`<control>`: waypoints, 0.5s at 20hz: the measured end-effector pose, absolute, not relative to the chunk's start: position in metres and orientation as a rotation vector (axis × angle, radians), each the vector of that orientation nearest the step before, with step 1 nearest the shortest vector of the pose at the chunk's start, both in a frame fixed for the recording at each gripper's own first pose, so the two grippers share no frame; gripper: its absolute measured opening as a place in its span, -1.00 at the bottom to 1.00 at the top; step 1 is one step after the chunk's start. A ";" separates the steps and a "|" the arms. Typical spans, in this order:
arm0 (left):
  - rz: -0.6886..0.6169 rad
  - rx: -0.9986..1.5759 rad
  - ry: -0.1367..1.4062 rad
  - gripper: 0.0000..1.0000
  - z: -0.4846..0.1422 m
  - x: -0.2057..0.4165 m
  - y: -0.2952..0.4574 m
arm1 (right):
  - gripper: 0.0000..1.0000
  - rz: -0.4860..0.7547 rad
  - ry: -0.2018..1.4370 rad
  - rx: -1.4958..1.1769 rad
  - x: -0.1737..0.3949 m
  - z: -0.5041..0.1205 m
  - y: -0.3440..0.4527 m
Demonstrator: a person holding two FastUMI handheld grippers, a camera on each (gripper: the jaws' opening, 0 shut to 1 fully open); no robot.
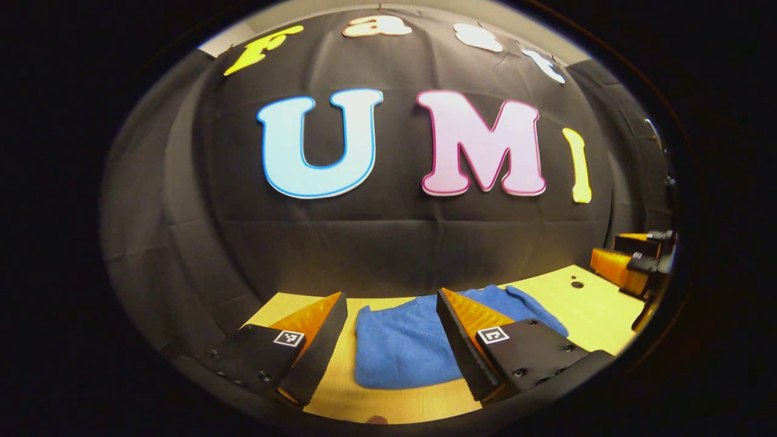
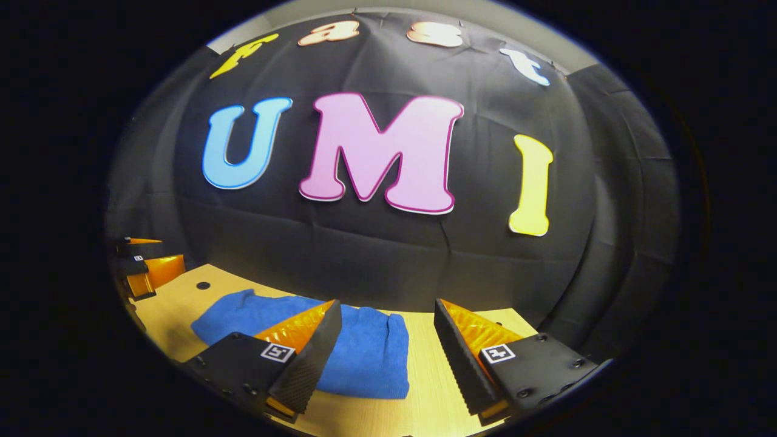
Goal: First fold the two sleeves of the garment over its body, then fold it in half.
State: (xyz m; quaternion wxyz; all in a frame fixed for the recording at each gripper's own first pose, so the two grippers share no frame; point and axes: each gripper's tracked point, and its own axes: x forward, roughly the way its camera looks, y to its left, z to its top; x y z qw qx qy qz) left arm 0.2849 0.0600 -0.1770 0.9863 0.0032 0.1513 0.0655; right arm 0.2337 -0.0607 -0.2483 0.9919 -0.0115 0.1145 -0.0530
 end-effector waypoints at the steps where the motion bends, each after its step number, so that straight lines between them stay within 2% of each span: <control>1: 0.128 -0.012 0.274 0.71 -0.160 0.270 0.056 | 0.91 -0.108 0.221 -0.017 0.214 -0.235 -0.058; 6: 0.116 0.030 0.182 0.62 -0.078 0.182 0.052 | 0.89 -0.125 0.133 0.026 0.143 -0.169 -0.048; 10: 0.121 0.040 0.170 0.70 -0.037 0.116 0.042 | 0.92 -0.082 0.129 0.046 0.090 -0.144 -0.030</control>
